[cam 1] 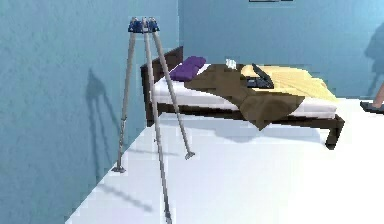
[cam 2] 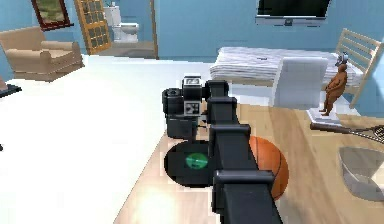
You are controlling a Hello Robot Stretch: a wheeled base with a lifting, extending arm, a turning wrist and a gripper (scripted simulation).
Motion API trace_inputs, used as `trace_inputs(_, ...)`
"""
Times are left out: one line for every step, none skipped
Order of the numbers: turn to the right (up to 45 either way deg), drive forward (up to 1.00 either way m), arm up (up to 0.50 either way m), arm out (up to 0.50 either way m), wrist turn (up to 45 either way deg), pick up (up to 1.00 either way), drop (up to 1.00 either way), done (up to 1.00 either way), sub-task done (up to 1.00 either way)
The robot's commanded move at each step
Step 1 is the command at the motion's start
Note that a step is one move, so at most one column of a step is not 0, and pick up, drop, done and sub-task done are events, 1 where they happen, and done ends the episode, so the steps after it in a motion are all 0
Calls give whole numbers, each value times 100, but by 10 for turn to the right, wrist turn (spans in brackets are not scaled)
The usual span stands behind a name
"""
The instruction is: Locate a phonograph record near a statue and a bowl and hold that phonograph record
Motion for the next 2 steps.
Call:
trace_inputs(0, 0, -30, 0, 0, 0, 0, 0, 0)
trace_inputs(0, 0, 0, 0, 0, 100, 0, 0, 0)
